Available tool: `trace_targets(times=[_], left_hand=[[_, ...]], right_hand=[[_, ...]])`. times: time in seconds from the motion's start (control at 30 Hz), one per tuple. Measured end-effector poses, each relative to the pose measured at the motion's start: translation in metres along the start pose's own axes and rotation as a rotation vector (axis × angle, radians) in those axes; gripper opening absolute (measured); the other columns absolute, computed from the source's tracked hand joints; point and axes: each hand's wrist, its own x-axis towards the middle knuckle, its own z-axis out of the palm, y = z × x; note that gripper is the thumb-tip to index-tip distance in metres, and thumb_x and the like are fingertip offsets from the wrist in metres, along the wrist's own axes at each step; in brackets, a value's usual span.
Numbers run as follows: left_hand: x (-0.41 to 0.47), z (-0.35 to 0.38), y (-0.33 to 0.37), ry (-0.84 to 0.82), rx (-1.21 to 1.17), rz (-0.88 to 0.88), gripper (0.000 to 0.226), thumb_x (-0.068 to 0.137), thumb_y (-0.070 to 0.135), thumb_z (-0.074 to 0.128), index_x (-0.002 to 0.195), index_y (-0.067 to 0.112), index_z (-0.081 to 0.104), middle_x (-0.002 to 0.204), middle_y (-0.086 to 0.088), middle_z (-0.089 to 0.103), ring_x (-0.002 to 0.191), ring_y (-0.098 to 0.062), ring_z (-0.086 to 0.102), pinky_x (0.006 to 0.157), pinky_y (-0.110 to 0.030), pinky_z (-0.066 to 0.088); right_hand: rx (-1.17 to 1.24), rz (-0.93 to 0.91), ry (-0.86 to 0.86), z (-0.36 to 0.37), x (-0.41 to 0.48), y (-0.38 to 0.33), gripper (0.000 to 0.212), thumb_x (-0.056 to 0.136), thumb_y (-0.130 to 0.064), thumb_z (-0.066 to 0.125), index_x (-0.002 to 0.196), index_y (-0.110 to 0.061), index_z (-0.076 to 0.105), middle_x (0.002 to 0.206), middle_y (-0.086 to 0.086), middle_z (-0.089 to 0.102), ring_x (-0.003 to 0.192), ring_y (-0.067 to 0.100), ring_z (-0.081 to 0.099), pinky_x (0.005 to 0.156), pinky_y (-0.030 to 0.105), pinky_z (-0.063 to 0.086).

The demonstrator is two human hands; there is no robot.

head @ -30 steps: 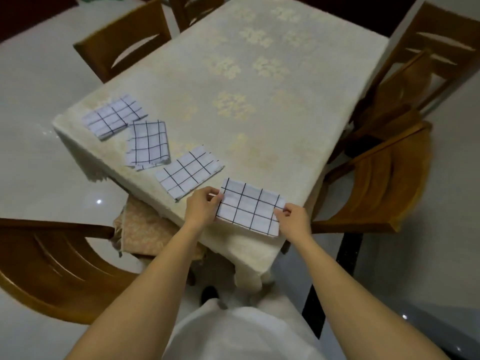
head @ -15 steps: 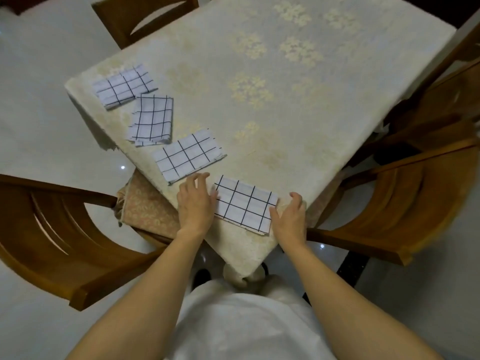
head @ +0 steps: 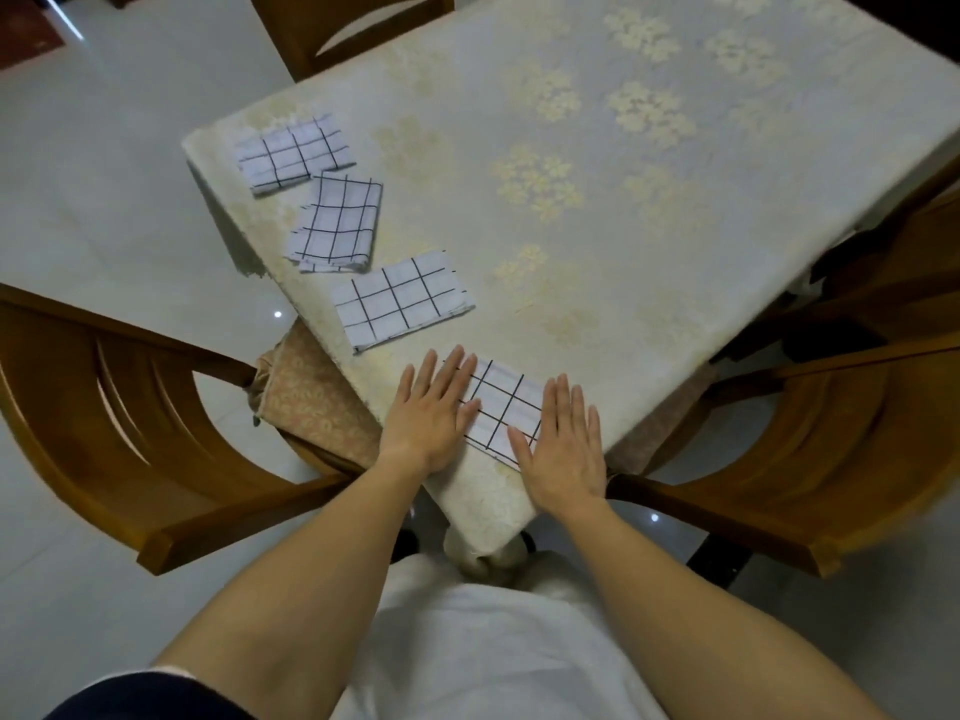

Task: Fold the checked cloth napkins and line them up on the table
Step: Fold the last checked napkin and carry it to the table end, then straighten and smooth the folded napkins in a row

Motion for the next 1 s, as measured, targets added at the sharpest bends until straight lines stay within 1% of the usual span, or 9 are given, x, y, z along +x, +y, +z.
trace_targets(times=[0.13,0.23,0.33,0.43,0.53,0.6,0.7,0.87,1.0], left_hand=[[-0.010,-0.024,-0.010,-0.090,-0.009,-0.084,0.062,0.108,0.050,0.010,0.159,0.030,-0.020,0.165,0.009,-0.027,0.153,-0.024,-0.024,0.127,-0.047,-0.008],[-0.017,-0.046,-0.017,-0.030,0.008,-0.094,0.060,0.110,0.040,0.024,0.163,0.021,0.007,0.171,-0.002,0.003,0.158,-0.028,-0.003,0.128,-0.047,0.001],[-0.029,-0.075,-0.030,0.089,-0.039,-0.076,0.045,0.107,0.035,0.041,0.149,0.021,0.044,0.155,-0.002,0.044,0.148,-0.024,0.033,0.124,-0.041,0.021],[-0.048,-0.108,-0.053,0.160,-0.003,-0.080,0.030,0.105,0.036,0.045,0.126,0.024,0.063,0.125,0.003,0.065,0.117,-0.020,0.059,0.104,-0.038,0.044],[-0.078,-0.129,-0.099,0.233,-0.076,-0.081,0.025,0.104,0.041,0.045,0.102,0.027,0.065,0.093,0.009,0.065,0.085,-0.014,0.063,0.086,-0.039,0.054],[-0.101,-0.141,-0.136,0.262,-0.134,-0.089,0.024,0.103,0.043,0.046,0.094,0.029,0.063,0.084,0.011,0.063,0.076,-0.009,0.061,0.080,-0.040,0.057],[-0.135,-0.158,-0.189,0.290,-0.121,-0.098,0.024,0.104,0.041,0.047,0.095,0.025,0.063,0.085,0.008,0.063,0.078,-0.011,0.062,0.081,-0.039,0.056],[-0.177,-0.197,-0.268,0.373,-0.059,-0.059,0.022,0.103,0.040,0.050,0.104,0.026,0.067,0.098,0.007,0.069,0.088,-0.013,0.064,0.083,-0.038,0.057],[-0.182,-0.227,-0.306,0.368,-0.020,0.017,0.023,0.103,0.038,0.052,0.109,0.024,0.068,0.105,0.006,0.071,0.095,-0.015,0.064,0.089,-0.038,0.057]], right_hand=[[-0.012,0.038,-0.090,-0.017,-0.001,-0.004,0.086,0.099,-0.068,0.010,0.158,-0.012,-0.019,0.166,0.007,-0.024,0.153,0.026,-0.021,0.125,0.045,-0.009],[0.155,0.039,0.010,-0.037,-0.003,-0.024,0.082,0.103,-0.059,0.025,0.161,-0.010,-0.004,0.169,0.008,-0.008,0.156,0.024,-0.010,0.126,0.039,-0.006],[0.349,-0.076,0.079,-0.057,0.000,-0.058,0.066,0.105,-0.042,0.041,0.158,-0.008,0.024,0.165,0.011,0.025,0.153,0.026,0.019,0.126,0.038,0.015],[0.393,-0.106,0.115,-0.077,0.009,-0.104,0.047,0.105,-0.036,0.045,0.143,-0.010,0.052,0.143,0.011,0.055,0.131,0.027,0.051,0.110,0.038,0.041],[0.399,-0.157,0.180,-0.093,0.003,-0.163,0.038,0.104,-0.034,0.044,0.127,-0.012,0.066,0.123,0.008,0.068,0.110,0.025,0.063,0.093,0.039,0.053],[0.428,-0.181,0.245,-0.099,-0.011,-0.204,0.034,0.104,-0.031,0.046,0.119,-0.012,0.069,0.113,0.006,0.070,0.100,0.023,0.065,0.083,0.035,0.054],[0.416,-0.189,0.300,-0.100,-0.033,-0.264,0.029,0.103,-0.031,0.047,0.112,-0.014,0.070,0.105,0.004,0.068,0.092,0.019,0.064,0.075,0.030,0.051],[0.442,-0.201,0.330,-0.101,-0.045,-0.360,0.027,0.101,-0.032,0.050,0.105,-0.014,0.069,0.102,0.007,0.066,0.094,0.026,0.064,0.075,0.036,0.050],[0.462,-0.198,0.404,-0.111,-0.048,-0.413,0.026,0.100,-0.035,0.050,0.104,-0.019,0.070,0.100,0.002,0.068,0.093,0.023,0.064,0.079,0.039,0.054]])
